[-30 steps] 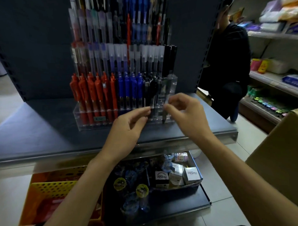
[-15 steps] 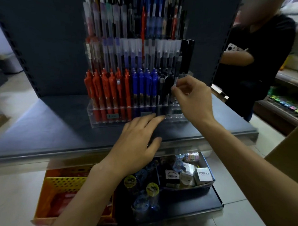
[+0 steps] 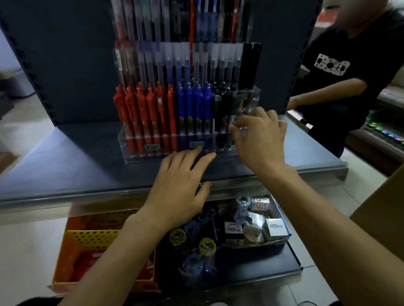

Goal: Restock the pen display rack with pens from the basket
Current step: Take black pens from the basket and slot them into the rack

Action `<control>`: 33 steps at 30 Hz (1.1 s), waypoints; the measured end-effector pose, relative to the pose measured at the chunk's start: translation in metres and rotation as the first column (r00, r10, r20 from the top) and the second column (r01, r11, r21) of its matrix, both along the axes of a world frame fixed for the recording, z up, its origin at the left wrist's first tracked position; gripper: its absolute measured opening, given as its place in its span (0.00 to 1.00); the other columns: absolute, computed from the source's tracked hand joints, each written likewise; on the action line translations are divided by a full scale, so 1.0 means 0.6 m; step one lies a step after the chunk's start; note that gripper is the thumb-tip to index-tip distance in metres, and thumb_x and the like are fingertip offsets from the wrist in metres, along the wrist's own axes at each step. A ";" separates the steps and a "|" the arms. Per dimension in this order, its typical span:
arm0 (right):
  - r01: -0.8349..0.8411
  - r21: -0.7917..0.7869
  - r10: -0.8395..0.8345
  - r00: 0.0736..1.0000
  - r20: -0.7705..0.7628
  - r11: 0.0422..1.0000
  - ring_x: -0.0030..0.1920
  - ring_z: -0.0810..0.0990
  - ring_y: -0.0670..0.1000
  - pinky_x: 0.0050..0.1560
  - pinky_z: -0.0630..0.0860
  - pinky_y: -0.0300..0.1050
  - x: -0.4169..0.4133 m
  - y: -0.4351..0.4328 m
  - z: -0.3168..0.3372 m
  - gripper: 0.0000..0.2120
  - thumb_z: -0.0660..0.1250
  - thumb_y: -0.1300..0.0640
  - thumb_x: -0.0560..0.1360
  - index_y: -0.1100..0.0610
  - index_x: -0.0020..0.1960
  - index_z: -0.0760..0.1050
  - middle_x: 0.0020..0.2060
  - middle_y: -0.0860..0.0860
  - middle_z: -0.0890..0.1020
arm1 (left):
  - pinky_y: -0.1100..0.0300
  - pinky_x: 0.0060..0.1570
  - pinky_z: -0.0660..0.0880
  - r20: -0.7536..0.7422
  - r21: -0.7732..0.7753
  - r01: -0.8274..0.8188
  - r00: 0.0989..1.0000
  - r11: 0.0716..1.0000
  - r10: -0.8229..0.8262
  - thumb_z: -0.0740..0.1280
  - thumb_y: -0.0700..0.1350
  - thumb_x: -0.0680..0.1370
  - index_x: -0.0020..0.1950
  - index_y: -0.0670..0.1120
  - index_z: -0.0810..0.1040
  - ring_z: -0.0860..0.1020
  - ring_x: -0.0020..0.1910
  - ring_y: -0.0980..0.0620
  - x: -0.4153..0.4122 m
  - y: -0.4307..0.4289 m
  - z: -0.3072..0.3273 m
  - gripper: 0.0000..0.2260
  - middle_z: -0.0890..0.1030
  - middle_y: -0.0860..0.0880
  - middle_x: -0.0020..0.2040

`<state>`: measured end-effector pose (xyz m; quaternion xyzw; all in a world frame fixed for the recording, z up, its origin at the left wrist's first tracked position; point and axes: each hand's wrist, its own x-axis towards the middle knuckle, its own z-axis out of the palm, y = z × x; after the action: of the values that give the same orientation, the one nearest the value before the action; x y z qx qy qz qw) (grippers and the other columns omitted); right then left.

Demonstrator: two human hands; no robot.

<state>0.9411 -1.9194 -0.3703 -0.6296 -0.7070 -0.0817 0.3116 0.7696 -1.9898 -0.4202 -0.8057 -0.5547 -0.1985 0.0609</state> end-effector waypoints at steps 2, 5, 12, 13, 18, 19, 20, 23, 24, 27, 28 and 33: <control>-0.014 -0.043 0.018 0.996 0.091 0.999 0.62 0.69 0.58 0.60 0.62 0.54 0.000 -0.017 0.002 0.15 0.59 0.48 0.80 0.51 0.61 0.78 0.61 0.52 0.75 | 0.49 0.72 0.54 0.002 0.023 0.015 1.000 1.000 -0.015 0.60 0.52 0.79 0.77 0.54 0.56 0.60 0.73 0.48 -0.002 -0.005 0.001 0.28 0.62 0.49 0.76; -0.061 -0.110 0.073 0.991 0.111 0.992 0.68 0.66 0.58 0.65 0.62 0.55 0.006 -0.047 -0.003 0.21 0.59 0.45 0.80 0.53 0.69 0.71 0.67 0.52 0.71 | 0.49 0.74 0.47 0.045 0.006 -0.012 0.999 1.000 0.012 0.59 0.52 0.80 0.78 0.56 0.49 0.53 0.76 0.49 -0.006 -0.022 0.006 0.29 0.54 0.50 0.78; -0.290 -0.137 0.307 0.944 0.121 0.947 0.75 0.61 0.53 0.72 0.59 0.50 0.015 -0.150 0.002 0.28 0.57 0.44 0.81 0.52 0.78 0.59 0.75 0.49 0.65 | 0.46 0.74 0.37 0.018 -0.026 -0.125 0.992 0.992 0.126 0.58 0.54 0.80 0.78 0.60 0.43 0.44 0.78 0.50 0.002 -0.091 0.019 0.31 0.47 0.53 0.80; -0.315 -0.169 0.338 0.931 0.135 0.934 0.76 0.59 0.53 0.73 0.58 0.51 0.013 -0.165 -0.003 0.29 0.56 0.43 0.81 0.51 0.78 0.57 0.76 0.49 0.64 | 0.45 0.74 0.37 0.011 -0.024 -0.143 0.990 0.989 0.143 0.58 0.54 0.80 0.78 0.60 0.42 0.43 0.78 0.50 0.000 -0.098 0.022 0.32 0.46 0.52 0.80; -0.371 -0.282 0.422 0.895 0.147 0.885 0.78 0.53 0.53 0.76 0.52 0.50 0.001 -0.246 -0.053 0.32 0.53 0.39 0.81 0.47 0.80 0.46 0.79 0.48 0.54 | 0.43 0.74 0.38 -0.054 -0.044 -0.192 0.980 0.980 0.190 0.58 0.53 0.80 0.78 0.59 0.42 0.42 0.78 0.48 -0.018 -0.165 0.011 0.32 0.43 0.50 0.80; -0.375 -0.298 0.430 0.891 0.146 0.878 0.78 0.52 0.52 0.76 0.52 0.50 -0.003 -0.264 -0.067 0.32 0.52 0.39 0.81 0.47 0.80 0.45 0.79 0.48 0.53 | 0.43 0.74 0.38 -0.068 -0.048 -0.197 0.979 0.979 0.193 0.58 0.52 0.80 0.78 0.59 0.42 0.43 0.78 0.48 -0.024 -0.183 0.000 0.32 0.43 0.50 0.80; -0.379 -0.315 0.439 0.886 0.147 0.870 0.79 0.52 0.52 0.76 0.51 0.50 -0.005 -0.280 -0.081 0.32 0.52 0.38 0.81 0.47 0.80 0.45 0.79 0.48 0.52 | 0.44 0.74 0.39 -0.079 -0.046 -0.196 0.978 0.980 0.192 0.59 0.52 0.79 0.78 0.59 0.43 0.44 0.78 0.47 -0.030 -0.200 -0.012 0.33 0.44 0.49 0.80; -0.385 -0.403 0.470 0.873 0.134 0.830 0.79 0.51 0.52 0.76 0.50 0.49 -0.011 -0.326 -0.133 0.32 0.52 0.38 0.81 0.47 0.80 0.45 0.79 0.47 0.51 | 0.45 0.74 0.41 -0.116 -0.069 -0.179 0.979 0.981 0.170 0.60 0.52 0.78 0.78 0.58 0.45 0.46 0.78 0.46 -0.046 -0.251 -0.063 0.33 0.46 0.48 0.80; -0.380 -0.442 0.477 0.869 0.129 0.812 0.79 0.51 0.51 0.76 0.50 0.49 -0.013 -0.339 -0.154 0.32 0.52 0.38 0.81 0.47 0.80 0.45 0.79 0.46 0.51 | 0.45 0.74 0.42 -0.118 -0.085 -0.168 0.980 0.982 0.158 0.61 0.51 0.78 0.79 0.57 0.46 0.48 0.78 0.46 -0.051 -0.269 -0.084 0.33 0.48 0.48 0.80; -0.358 -0.553 0.500 0.857 0.123 0.752 0.79 0.51 0.51 0.76 0.51 0.49 -0.018 -0.364 -0.215 0.32 0.51 0.38 0.81 0.46 0.80 0.44 0.79 0.46 0.51 | 0.46 0.74 0.50 -0.072 -0.172 -0.120 0.991 0.978 0.109 0.62 0.49 0.77 0.78 0.56 0.50 0.51 0.77 0.44 -0.065 -0.315 -0.145 0.33 0.51 0.46 0.79; -0.351 -0.579 0.503 0.855 0.122 0.736 0.78 0.51 0.51 0.76 0.51 0.49 -0.019 -0.369 -0.231 0.32 0.51 0.38 0.81 0.47 0.80 0.44 0.79 0.46 0.51 | 0.47 0.73 0.52 -0.042 -0.215 -0.104 0.994 0.971 0.097 0.62 0.48 0.77 0.78 0.55 0.51 0.51 0.76 0.44 -0.067 -0.326 -0.164 0.32 0.51 0.45 0.78; -0.326 -0.683 0.538 0.835 0.116 0.654 0.78 0.54 0.54 0.75 0.54 0.51 -0.028 -0.386 -0.310 0.32 0.52 0.38 0.81 0.49 0.80 0.47 0.79 0.49 0.55 | 0.46 0.71 0.53 0.035 -0.494 -0.124 0.986 0.861 0.162 0.60 0.49 0.79 0.77 0.53 0.51 0.51 0.75 0.43 -0.067 -0.347 -0.253 0.29 0.50 0.47 0.76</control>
<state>0.9242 -2.1513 -0.5561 -0.4865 -0.8615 0.1436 -0.0248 0.7291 -2.1978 -0.5721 -0.7433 -0.6471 -0.0765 -0.1515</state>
